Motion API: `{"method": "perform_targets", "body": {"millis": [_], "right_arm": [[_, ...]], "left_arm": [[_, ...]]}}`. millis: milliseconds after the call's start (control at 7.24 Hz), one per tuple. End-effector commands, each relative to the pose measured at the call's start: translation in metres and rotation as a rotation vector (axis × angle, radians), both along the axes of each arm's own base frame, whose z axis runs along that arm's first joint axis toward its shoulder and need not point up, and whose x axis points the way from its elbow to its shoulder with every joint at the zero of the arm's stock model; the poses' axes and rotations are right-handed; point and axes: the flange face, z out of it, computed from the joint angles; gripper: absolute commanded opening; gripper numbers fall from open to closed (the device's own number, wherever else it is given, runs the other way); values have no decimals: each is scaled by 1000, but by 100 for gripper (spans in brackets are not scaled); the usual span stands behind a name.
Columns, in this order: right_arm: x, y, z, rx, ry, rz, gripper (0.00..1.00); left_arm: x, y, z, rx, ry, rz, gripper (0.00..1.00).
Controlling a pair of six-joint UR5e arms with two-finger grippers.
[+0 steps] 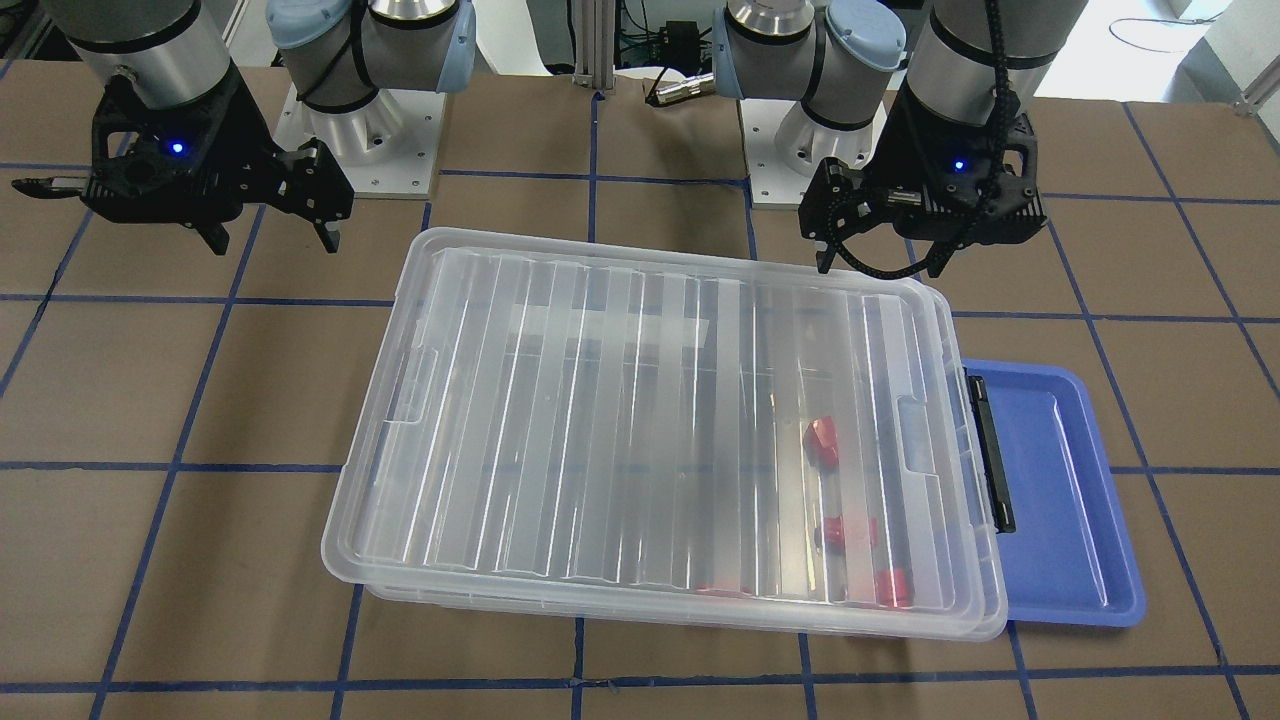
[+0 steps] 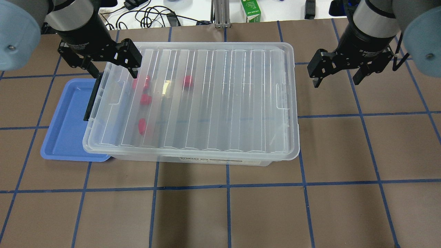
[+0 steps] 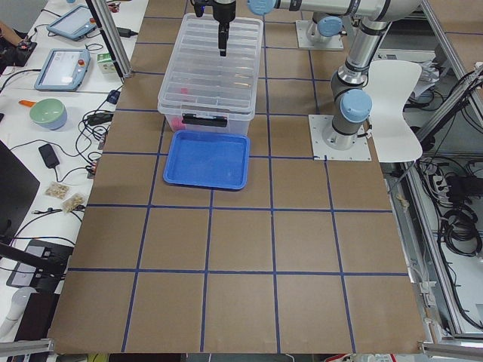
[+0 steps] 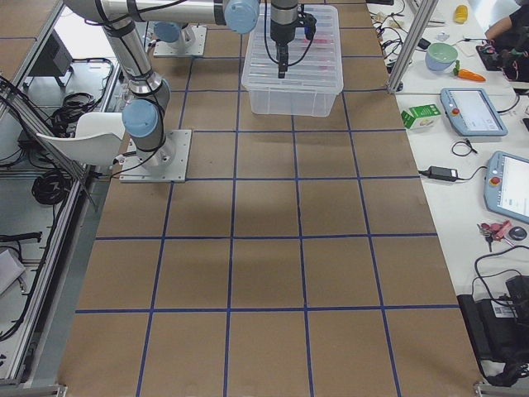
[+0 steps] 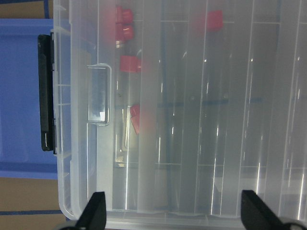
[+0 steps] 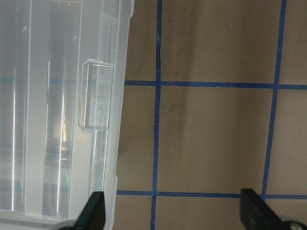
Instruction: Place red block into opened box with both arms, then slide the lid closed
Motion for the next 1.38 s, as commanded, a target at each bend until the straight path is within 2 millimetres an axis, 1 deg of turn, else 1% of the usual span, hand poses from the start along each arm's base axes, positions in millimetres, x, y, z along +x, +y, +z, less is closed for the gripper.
{"method": "perform_targets", "body": {"millis": [0,414,553,829,967,1243], "right_arm": [[0,5,0,2,-3,-1,100],[0,5,0,3,0,-1,100],[0,6,0,3,1,-1,100],[0,5,-1,6,0,0,100],[-1,3,-8,17,-1,20,100],[-2,3,-12,21,-1,15,100]], "left_arm": [[0,0,0,0,0,0,100],[0,-1,1,-1,0,2,100],[1,-4,-3,5,2,3,100],[1,0,2,-3,-7,2,100],[3,-1,1,-2,-30,4,100],[3,-1,1,-3,-26,5,100]]}}
